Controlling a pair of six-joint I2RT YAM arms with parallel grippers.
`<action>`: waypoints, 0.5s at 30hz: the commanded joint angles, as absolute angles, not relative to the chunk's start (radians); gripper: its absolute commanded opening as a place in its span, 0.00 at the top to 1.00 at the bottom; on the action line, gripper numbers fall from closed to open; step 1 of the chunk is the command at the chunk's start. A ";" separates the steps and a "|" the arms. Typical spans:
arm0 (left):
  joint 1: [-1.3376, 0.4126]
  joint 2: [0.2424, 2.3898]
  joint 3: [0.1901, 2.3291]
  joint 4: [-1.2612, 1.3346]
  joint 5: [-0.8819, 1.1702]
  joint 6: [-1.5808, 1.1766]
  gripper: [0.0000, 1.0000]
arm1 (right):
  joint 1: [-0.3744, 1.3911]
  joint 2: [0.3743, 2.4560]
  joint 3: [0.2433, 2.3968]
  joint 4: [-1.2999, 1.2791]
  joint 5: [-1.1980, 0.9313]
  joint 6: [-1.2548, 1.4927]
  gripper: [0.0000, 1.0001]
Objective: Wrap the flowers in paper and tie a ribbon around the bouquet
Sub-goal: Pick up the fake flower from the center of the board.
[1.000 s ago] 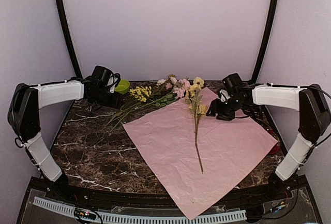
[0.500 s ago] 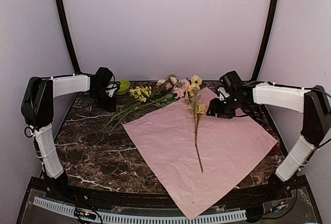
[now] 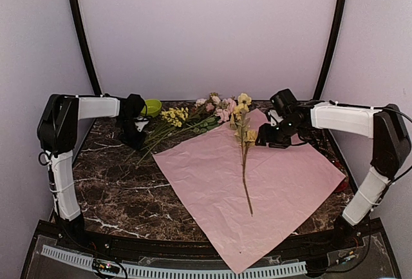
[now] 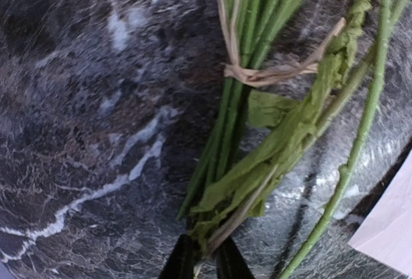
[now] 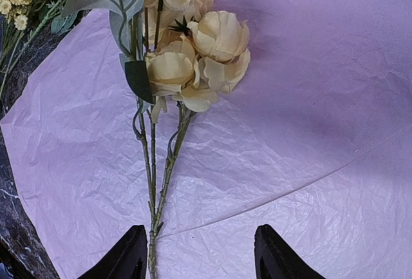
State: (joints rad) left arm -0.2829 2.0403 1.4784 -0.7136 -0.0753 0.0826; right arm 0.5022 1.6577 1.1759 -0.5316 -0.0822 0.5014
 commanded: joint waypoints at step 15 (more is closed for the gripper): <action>-0.306 1.672 1.370 -0.534 0.057 0.077 1.00 | 0.522 1.636 1.216 -0.535 -0.050 0.474 0.42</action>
